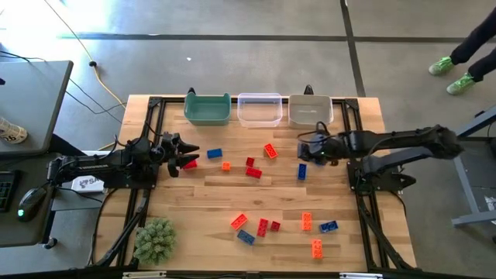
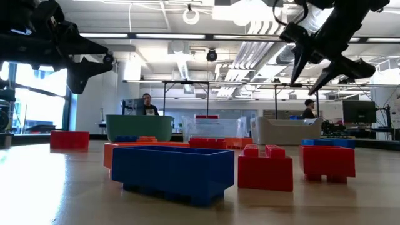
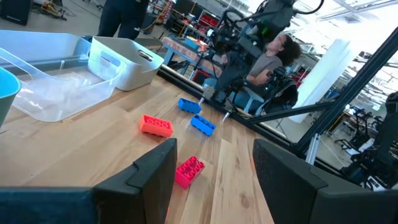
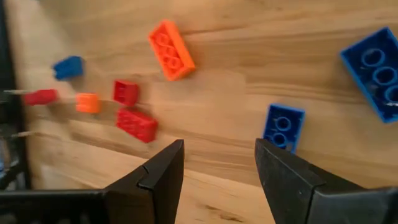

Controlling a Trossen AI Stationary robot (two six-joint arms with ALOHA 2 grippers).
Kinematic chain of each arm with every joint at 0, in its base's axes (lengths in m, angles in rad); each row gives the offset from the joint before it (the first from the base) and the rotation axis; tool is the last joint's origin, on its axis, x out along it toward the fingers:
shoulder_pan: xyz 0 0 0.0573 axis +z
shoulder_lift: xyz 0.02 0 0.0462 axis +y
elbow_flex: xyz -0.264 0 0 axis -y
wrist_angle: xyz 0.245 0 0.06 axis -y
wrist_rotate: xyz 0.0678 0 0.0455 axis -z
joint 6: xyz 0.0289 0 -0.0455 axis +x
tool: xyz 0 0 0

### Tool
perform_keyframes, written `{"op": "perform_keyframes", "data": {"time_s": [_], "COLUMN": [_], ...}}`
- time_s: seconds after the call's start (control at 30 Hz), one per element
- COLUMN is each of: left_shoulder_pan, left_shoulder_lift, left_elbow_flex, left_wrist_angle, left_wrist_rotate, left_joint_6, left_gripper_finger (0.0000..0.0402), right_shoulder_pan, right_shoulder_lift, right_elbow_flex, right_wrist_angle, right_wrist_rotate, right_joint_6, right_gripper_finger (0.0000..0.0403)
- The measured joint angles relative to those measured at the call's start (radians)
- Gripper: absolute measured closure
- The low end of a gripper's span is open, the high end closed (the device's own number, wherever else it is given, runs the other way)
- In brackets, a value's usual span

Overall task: Sort & place blocks by color
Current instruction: Put the blue game piece into the white bin

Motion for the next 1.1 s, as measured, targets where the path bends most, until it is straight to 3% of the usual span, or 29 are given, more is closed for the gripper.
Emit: {"op": "perform_keyframes", "data": {"time_s": [0.73,1.1], "left_shoulder_pan": [0.000,0.000], "left_shoulder_lift": [0.000,0.000], "left_elbow_flex": [0.000,0.000], "left_wrist_angle": [-0.009,-0.024], "left_wrist_rotate": [0.000,0.000], "left_joint_6": [0.000,0.000], "left_gripper_finger": [0.0202,0.0202], "right_shoulder_pan": [0.000,0.000], "right_shoulder_lift": [0.314,0.408], "right_elbow_flex": [0.000,0.000], "right_wrist_angle": [-0.020,0.037], "right_wrist_rotate": [-0.079,-0.084], "right_joint_6": [0.071,0.072], "right_gripper_finger": [0.0217,0.0217]}}
